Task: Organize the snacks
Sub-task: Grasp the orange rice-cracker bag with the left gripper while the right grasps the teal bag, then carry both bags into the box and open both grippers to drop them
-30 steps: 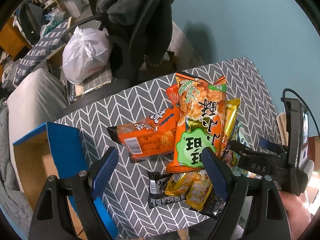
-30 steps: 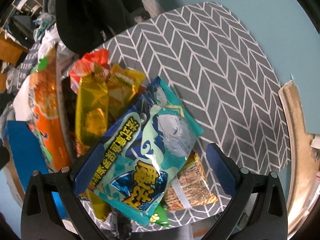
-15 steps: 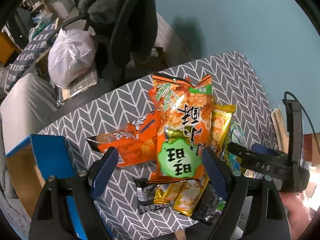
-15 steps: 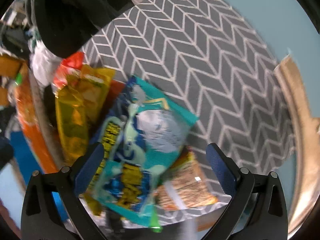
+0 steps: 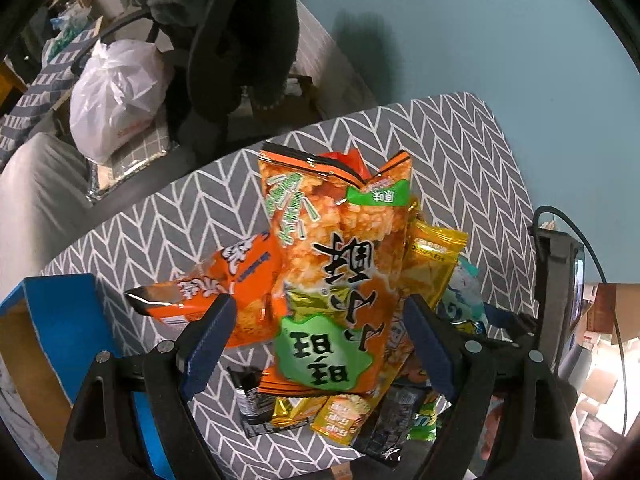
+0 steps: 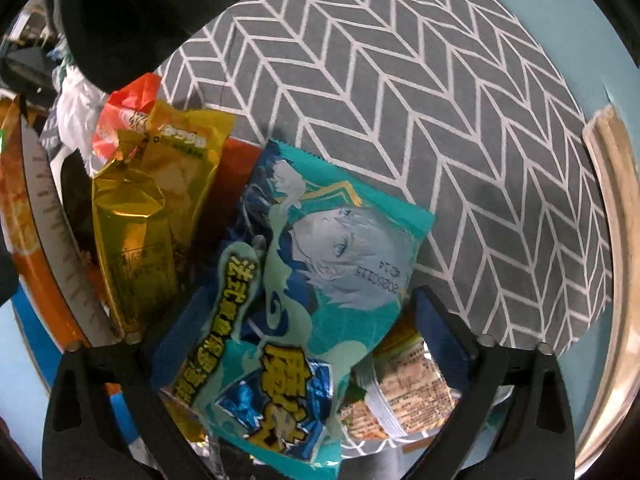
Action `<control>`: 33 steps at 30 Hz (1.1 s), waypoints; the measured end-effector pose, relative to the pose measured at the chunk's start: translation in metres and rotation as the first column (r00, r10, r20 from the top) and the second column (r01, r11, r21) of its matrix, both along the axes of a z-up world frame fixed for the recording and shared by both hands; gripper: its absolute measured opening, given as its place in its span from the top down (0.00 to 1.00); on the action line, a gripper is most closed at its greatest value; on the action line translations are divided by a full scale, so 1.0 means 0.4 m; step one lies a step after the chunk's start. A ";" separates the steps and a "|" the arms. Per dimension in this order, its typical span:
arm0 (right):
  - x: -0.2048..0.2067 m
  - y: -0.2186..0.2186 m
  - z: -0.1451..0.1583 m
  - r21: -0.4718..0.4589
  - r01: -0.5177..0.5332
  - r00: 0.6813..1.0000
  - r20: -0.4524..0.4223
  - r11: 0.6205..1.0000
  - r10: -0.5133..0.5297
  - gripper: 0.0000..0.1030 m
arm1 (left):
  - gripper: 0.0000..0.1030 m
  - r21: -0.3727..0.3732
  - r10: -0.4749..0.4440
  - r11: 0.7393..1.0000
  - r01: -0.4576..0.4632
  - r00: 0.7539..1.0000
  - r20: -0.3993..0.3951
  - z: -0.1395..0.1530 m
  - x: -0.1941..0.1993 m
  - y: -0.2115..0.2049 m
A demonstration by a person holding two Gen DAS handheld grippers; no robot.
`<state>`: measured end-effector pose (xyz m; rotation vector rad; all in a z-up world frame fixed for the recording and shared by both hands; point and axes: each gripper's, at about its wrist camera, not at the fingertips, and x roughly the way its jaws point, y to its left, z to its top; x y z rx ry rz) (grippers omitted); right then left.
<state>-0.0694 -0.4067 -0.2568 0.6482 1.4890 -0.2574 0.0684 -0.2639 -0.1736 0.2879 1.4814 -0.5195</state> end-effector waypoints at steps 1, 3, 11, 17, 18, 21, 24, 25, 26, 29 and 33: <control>0.009 0.009 -0.004 0.006 -0.008 1.000 -0.002 1.000 0.008 0.16 | 0.16 0.001 -0.004 1.000 0.004 1.000 -0.008 -0.007 -0.001 -0.007; 0.016 0.025 -0.022 0.020 -0.011 1.000 0.000 1.000 0.011 0.22 | 0.16 0.014 -0.009 1.000 0.010 1.000 -0.021 -0.023 0.000 -0.016; 0.017 0.036 -0.045 0.092 -0.010 0.998 0.058 0.996 0.005 0.68 | 0.35 0.007 0.031 1.000 -0.030 0.997 -0.077 -0.069 0.010 -0.017; 0.017 0.022 -0.015 0.063 -0.055 0.995 0.089 0.996 0.049 0.74 | 0.58 0.002 0.005 1.000 -0.005 0.999 -0.051 -0.051 0.008 -0.005; 0.020 0.021 -0.008 0.055 -0.061 0.994 0.094 0.997 0.056 0.75 | 0.60 -0.001 0.004 1.000 -0.004 0.999 -0.046 -0.046 0.007 -0.001; 0.024 0.016 0.019 0.015 -0.097 0.990 0.104 0.995 0.094 0.76 | 0.65 -0.015 0.004 1.000 -0.004 1.000 -0.027 -0.028 0.001 0.007; 0.032 0.020 0.044 -0.021 -0.120 0.986 0.110 0.993 0.122 0.76 | 0.65 -0.033 -0.001 0.999 0.001 1.000 -0.007 -0.003 -0.008 0.015; 0.030 0.016 0.053 -0.027 -0.123 0.986 0.113 0.992 0.125 0.76 | 0.66 -0.037 -0.003 0.999 0.003 1.000 0.002 0.006 -0.011 0.017; 0.035 0.012 0.061 -0.034 -0.127 0.985 0.114 0.991 0.130 0.76 | 0.66 -0.041 -0.005 0.999 0.005 1.000 0.009 0.015 -0.014 0.020; 0.022 -0.003 0.079 -0.057 -0.137 0.982 0.119 0.989 0.143 0.77 | 0.66 -0.053 0.000 0.999 0.002 1.000 0.024 0.040 -0.021 0.028; -0.002 -0.024 0.109 -0.077 -0.139 0.980 0.135 0.987 0.148 0.77 | 0.66 -0.063 0.008 0.998 -0.005 0.999 0.043 0.069 -0.034 0.047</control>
